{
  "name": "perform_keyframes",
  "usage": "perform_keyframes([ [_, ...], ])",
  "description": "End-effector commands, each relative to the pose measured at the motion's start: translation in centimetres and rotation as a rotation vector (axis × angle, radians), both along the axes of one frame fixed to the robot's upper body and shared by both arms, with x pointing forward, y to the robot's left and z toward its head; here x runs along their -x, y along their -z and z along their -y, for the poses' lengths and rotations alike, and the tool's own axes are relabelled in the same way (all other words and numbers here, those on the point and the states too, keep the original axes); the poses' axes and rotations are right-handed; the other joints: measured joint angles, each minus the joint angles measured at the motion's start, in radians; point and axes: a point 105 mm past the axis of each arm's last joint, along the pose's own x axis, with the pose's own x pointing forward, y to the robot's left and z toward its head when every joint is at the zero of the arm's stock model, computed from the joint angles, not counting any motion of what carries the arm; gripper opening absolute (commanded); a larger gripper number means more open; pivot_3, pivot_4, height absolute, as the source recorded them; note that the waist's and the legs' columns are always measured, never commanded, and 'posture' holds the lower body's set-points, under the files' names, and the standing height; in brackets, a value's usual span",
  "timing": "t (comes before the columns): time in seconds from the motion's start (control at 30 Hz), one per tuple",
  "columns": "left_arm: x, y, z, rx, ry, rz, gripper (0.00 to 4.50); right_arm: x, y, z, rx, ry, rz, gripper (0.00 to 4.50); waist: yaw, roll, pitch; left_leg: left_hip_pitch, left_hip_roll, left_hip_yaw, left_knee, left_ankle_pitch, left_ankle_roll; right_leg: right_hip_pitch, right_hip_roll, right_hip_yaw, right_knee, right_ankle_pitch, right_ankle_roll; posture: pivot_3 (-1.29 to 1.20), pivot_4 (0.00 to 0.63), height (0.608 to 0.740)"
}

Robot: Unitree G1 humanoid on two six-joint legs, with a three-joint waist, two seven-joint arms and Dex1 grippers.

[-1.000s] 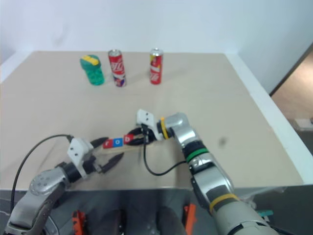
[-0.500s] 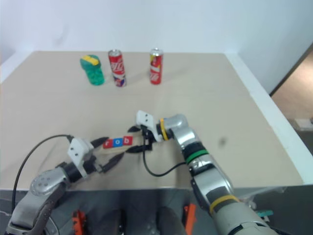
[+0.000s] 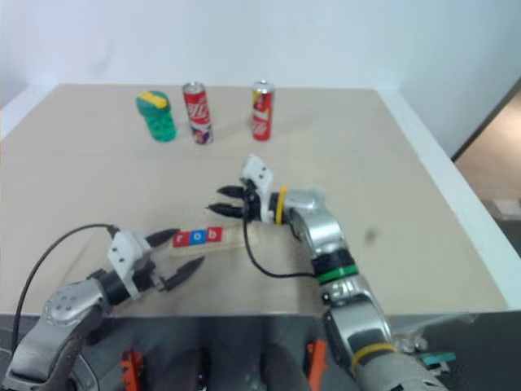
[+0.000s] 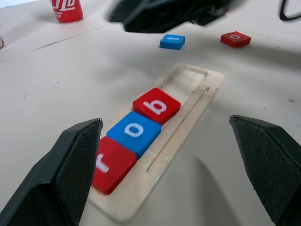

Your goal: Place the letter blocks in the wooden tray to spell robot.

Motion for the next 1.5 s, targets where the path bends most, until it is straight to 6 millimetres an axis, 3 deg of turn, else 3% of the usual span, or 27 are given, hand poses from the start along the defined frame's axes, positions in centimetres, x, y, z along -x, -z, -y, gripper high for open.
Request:
perform_keyframes([
  [0.03, 0.2, -0.8, -0.2, 0.027, 0.025, 0.002, 4.50, 1.0, -0.7, 0.0, -0.047, 0.105, 0.031, 0.82, 0.000, 0.000, 0.000, 0.000, 0.000, 0.000, 0.000, 0.000, 0.000, -0.001, 0.000, 0.000, 0.000, 0.000, 0.000, 0.00, 0.150, 0.740],
  [0.1, 0.3, -0.7, -0.1, 0.024, 0.038, -0.008, 4.50, 1.7, 0.3, -0.4, -0.041, 0.157, 0.010, 0.16, -0.003, 0.000, 0.000, 0.000, 0.000, 0.000, -0.001, 0.000, 0.000, -0.001, 0.000, 0.001, 0.000, 0.000, 0.000, 0.00, 0.150, 0.740],
  [0.13, 0.3, -0.7, 0.0, 0.022, 0.041, -0.009, 4.50, 1.8, 0.5, -0.5, -0.030, 0.174, 0.014, 0.04, -0.006, 0.000, 0.000, 0.000, 0.000, 0.000, -0.001, 0.000, 0.000, -0.001, 0.000, 0.001, 0.000, 0.000, 0.001, 0.00, 0.150, 0.740],
  [1.1, 0.0, -0.4, 0.2, 0.004, 0.011, -0.007, 4.50, 2.9, 2.0, -3.0, 0.086, 0.089, 0.069, 0.04, -0.008, 0.000, 0.000, 0.000, 0.000, 0.000, -0.001, 0.001, -0.001, -0.001, 0.001, 0.002, 0.000, 0.000, 0.000, 0.00, 0.150, 0.740],
  [1.5, 0.2, -0.5, 0.4, 0.055, 0.016, -0.025, 4.50, 1.6, 1.7, -2.7, 0.093, 0.134, 0.113, 0.04, -0.008, 0.000, 0.000, 0.000, 0.000, 0.000, -0.001, 0.001, -0.001, -0.001, 0.001, 0.002, 0.000, 0.000, 0.000, 0.00, 0.150, 0.740],
])
